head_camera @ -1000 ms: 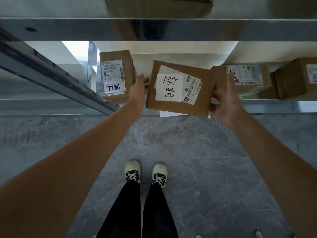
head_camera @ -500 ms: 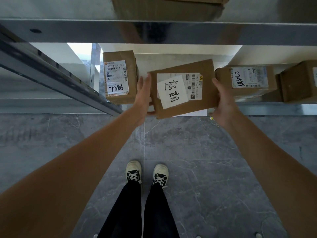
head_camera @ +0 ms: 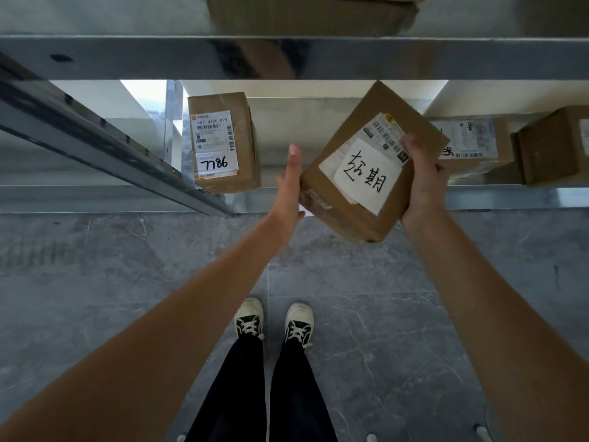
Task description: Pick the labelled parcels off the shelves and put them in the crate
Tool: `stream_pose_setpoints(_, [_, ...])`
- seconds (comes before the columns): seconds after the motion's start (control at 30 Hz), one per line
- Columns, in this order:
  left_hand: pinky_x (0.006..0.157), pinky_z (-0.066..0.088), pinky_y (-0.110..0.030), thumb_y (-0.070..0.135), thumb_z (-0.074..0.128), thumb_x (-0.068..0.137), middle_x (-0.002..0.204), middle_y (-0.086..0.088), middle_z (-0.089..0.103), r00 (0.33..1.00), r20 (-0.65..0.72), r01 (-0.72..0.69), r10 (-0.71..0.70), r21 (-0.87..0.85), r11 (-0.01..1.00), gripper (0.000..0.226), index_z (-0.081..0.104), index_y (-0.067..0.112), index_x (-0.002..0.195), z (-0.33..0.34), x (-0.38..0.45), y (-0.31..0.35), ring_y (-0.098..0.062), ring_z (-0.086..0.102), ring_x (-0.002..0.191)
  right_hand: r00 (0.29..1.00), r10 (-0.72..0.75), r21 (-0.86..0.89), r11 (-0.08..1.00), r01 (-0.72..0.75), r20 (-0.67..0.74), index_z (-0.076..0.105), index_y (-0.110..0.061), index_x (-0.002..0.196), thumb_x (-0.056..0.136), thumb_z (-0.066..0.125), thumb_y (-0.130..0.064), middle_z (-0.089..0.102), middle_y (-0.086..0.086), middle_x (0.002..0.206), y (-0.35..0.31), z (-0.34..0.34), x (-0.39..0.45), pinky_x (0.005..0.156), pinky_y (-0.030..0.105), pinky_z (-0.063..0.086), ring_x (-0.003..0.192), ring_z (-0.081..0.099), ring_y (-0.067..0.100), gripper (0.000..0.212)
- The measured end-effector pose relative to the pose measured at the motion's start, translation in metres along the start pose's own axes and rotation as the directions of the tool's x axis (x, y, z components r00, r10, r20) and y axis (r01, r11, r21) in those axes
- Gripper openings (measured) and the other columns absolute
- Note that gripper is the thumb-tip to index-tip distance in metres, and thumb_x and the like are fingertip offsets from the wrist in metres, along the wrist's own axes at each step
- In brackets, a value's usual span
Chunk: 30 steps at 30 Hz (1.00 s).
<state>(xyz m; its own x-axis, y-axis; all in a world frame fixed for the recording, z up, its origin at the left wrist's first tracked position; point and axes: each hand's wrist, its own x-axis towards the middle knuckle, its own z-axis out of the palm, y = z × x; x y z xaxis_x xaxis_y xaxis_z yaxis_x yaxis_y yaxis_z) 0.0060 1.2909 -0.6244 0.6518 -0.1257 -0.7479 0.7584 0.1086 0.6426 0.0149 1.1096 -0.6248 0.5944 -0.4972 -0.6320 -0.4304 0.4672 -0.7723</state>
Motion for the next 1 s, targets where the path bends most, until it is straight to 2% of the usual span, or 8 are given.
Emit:
stream_pose_setpoints(0.1, [0.083, 0.039, -0.030, 0.060, 0.048, 0.084, 0.111, -0.002, 0.051, 1.000, -0.010, -0.006, 0.006, 0.078, 0.997, 0.056, 0.038, 0.018, 0.119, -0.010, 0.002, 0.000, -0.017, 0.050, 0.109, 0.999, 0.031, -0.008, 0.999, -0.031, 0.014, 0.044, -0.019, 0.130, 0.082, 0.074, -0.036, 0.068, 0.006, 0.110, 0.013, 0.002, -0.010, 0.080, 0.041, 0.060, 0.100, 0.069, 0.025, 0.059])
stream_pose_setpoints(0.2, [0.078, 0.040, -0.033, 0.040, 0.046, 0.076, 0.093, -0.005, 0.050, 0.999, -0.005, -0.041, 0.042, 0.098, 0.994, 0.036, 0.044, 0.025, 0.108, -0.024, 0.008, -0.001, -0.019, 0.050, 0.087, 0.991, 0.052, -0.079, 0.996, -0.042, 0.126, 0.047, -0.027, 0.133, 0.084, 0.069, -0.045, 0.072, 0.004, 0.109, 0.028, 0.005, -0.019, 0.080, 0.043, 0.060, 0.097, 0.071, 0.024, 0.057])
stream_pose_setpoints(0.3, [0.058, 0.041, -0.025, 0.017, 0.035, 0.090, 0.074, 0.001, 0.049, 0.991, -0.040, -0.120, 0.124, 0.092, 0.988, 0.028, 0.048, 0.021, 0.115, -0.026, 0.008, 0.009, -0.014, 0.048, 0.066, 0.979, 0.096, -0.107, 0.991, -0.078, 0.177, 0.050, -0.031, 0.134, 0.084, 0.063, -0.056, 0.074, 0.000, 0.109, 0.041, 0.011, -0.028, 0.087, 0.046, 0.057, 0.098, 0.072, 0.020, 0.057])
stream_pose_setpoints(0.37, [0.065, 0.047, -0.029, 0.025, 0.034, 0.092, 0.086, -0.006, 0.057, 0.988, -0.065, -0.131, 0.139, 0.116, 0.985, 0.027, 0.049, 0.018, 0.114, -0.027, 0.010, 0.013, -0.017, 0.055, 0.076, 0.982, 0.093, -0.119, 0.990, -0.074, 0.164, 0.049, -0.032, 0.135, 0.087, 0.058, -0.059, 0.072, -0.001, 0.111, 0.047, 0.016, -0.031, 0.090, 0.045, 0.056, 0.099, 0.071, 0.019, 0.055])
stream_pose_setpoints(0.47, [0.096, 0.048, -0.047, 0.055, 0.037, 0.093, 0.116, -0.012, 0.062, 0.990, -0.092, -0.085, 0.103, 0.179, 0.980, 0.044, 0.043, 0.019, 0.119, -0.031, 0.012, 0.012, -0.024, 0.061, 0.104, 0.983, 0.030, -0.201, 0.980, 0.007, 0.181, 0.042, -0.034, 0.141, 0.090, 0.054, -0.056, 0.070, -0.002, 0.115, 0.055, 0.024, -0.039, 0.090, 0.044, 0.057, 0.101, 0.069, 0.017, 0.057])
stream_pose_setpoints(0.67, [0.072, 0.055, -0.026, 0.064, 0.028, 0.094, 0.108, 0.000, 0.065, 0.986, -0.080, -0.131, 0.149, 0.198, 0.971, 0.058, 0.034, 0.021, 0.132, -0.044, 0.001, 0.001, -0.014, 0.067, 0.092, 0.974, -0.007, -0.332, 0.940, 0.084, 0.227, 0.034, -0.037, 0.147, 0.092, 0.050, -0.058, 0.065, -0.006, 0.123, 0.060, 0.033, -0.050, 0.095, 0.043, 0.053, 0.104, 0.066, 0.013, 0.061])
stream_pose_setpoints(0.8, [0.090, 0.055, -0.045, 0.081, 0.033, 0.075, 0.115, -0.003, 0.069, 0.988, -0.075, -0.120, 0.134, 0.169, 0.978, 0.087, 0.042, 0.025, 0.141, -0.051, -0.005, -0.004, -0.022, 0.069, 0.100, 0.970, -0.012, -0.377, 0.920, 0.106, 0.242, 0.036, -0.038, 0.146, 0.092, 0.049, -0.058, 0.064, -0.007, 0.125, 0.061, 0.038, -0.057, 0.097, 0.041, 0.051, 0.107, 0.064, 0.012, 0.058])
stream_pose_setpoints(1.0, [0.093, 0.052, -0.045, 0.064, 0.027, 0.094, 0.118, -0.006, 0.068, 0.988, -0.110, -0.101, 0.111, 0.090, 0.991, 0.065, 0.043, 0.022, 0.141, -0.060, -0.025, -0.002, -0.023, 0.067, 0.104, 0.969, 0.016, -0.410, 0.908, 0.090, 0.248, 0.049, -0.034, 0.134, 0.092, 0.051, -0.056, 0.069, -0.007, 0.113, 0.059, 0.043, -0.077, 0.091, 0.037, 0.054, 0.100, 0.067, 0.011, 0.048])
